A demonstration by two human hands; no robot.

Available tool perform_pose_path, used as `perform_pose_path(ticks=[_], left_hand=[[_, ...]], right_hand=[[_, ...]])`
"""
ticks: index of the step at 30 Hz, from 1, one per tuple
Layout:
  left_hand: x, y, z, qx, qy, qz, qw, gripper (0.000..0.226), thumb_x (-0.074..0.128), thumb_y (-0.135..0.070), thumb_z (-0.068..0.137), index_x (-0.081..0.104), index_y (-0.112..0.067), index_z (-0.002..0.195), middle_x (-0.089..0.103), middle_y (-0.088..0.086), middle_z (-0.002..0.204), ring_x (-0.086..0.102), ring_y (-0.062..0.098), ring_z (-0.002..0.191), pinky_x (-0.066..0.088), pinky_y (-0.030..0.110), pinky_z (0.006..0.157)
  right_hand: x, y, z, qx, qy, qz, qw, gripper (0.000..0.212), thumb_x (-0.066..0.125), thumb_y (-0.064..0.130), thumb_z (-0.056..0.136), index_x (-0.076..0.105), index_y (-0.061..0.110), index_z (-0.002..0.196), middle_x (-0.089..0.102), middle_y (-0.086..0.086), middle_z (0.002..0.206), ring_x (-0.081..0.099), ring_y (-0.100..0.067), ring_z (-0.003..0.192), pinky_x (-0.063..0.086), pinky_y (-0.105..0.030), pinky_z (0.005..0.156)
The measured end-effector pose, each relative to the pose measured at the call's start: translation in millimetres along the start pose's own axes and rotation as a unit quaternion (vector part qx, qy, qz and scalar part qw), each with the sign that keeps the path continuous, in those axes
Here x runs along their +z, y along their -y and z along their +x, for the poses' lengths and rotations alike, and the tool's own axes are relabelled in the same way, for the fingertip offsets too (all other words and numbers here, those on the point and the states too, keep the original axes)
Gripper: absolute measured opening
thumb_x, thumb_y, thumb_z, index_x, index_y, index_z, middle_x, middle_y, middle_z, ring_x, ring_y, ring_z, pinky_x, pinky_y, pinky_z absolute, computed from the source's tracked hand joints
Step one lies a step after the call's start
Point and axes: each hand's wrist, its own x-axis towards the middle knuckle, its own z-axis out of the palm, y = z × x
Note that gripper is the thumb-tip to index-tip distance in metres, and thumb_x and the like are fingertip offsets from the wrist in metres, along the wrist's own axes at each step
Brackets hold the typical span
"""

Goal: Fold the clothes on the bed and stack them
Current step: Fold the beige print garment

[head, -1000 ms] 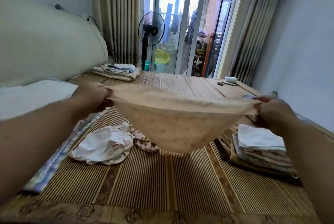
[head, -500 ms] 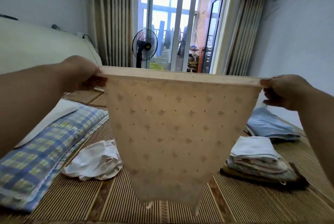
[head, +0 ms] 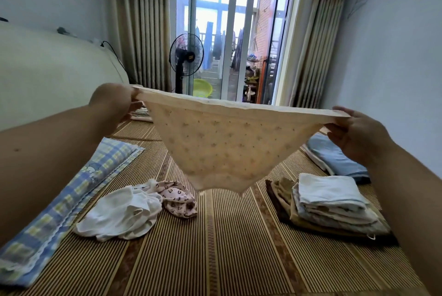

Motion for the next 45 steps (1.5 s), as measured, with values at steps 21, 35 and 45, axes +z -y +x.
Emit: perform_pose_path(ticks=[21, 35, 45], left_hand=[[-79.5, 224.1, -144.2, -0.012, 0.403, 0.485, 0.776, 0.022, 0.066, -0.037, 0.086, 0.071, -0.047, 0.067, 0.066, -0.033, 0.073, 0.063, -0.011, 0.073, 0.048, 0.016, 0.072], [-66.0, 218.9, -68.5, -0.221, 0.351, 0.156, 0.896, 0.049, 0.061, -0.044, 0.079, 0.064, 0.003, 0.096, 0.06, 0.006, 0.065, 0.05, 0.013, 0.052, 0.04, 0.022, 0.046], [36.1, 249.5, 10.4, -0.147, 0.136, 0.297, 0.934, 0.042, 0.047, -0.035, 0.1, 0.064, -0.007, 0.073, 0.062, 0.003, 0.055, 0.058, 0.013, 0.046, 0.041, 0.021, 0.041]], right_hand=[[-139.4, -169.4, -150.9, 0.244, 0.092, -0.284, 0.923, 0.016, 0.06, 0.012, 0.091, 0.07, 0.0, 0.096, 0.072, -0.023, 0.093, 0.072, -0.027, 0.078, 0.058, -0.028, 0.062], [-80.0, -150.8, -76.1, 0.062, 0.053, -0.346, 0.935, 0.023, 0.057, 0.036, 0.092, 0.068, 0.016, 0.093, 0.069, -0.008, 0.094, 0.063, -0.024, 0.089, 0.051, -0.038, 0.074], [-1.1, -241.0, 75.3, -0.004, -0.044, -0.58, 0.813, 0.028, 0.05, 0.03, 0.095, 0.063, 0.008, 0.084, 0.066, -0.02, 0.099, 0.051, -0.029, 0.082, 0.036, -0.033, 0.073]])
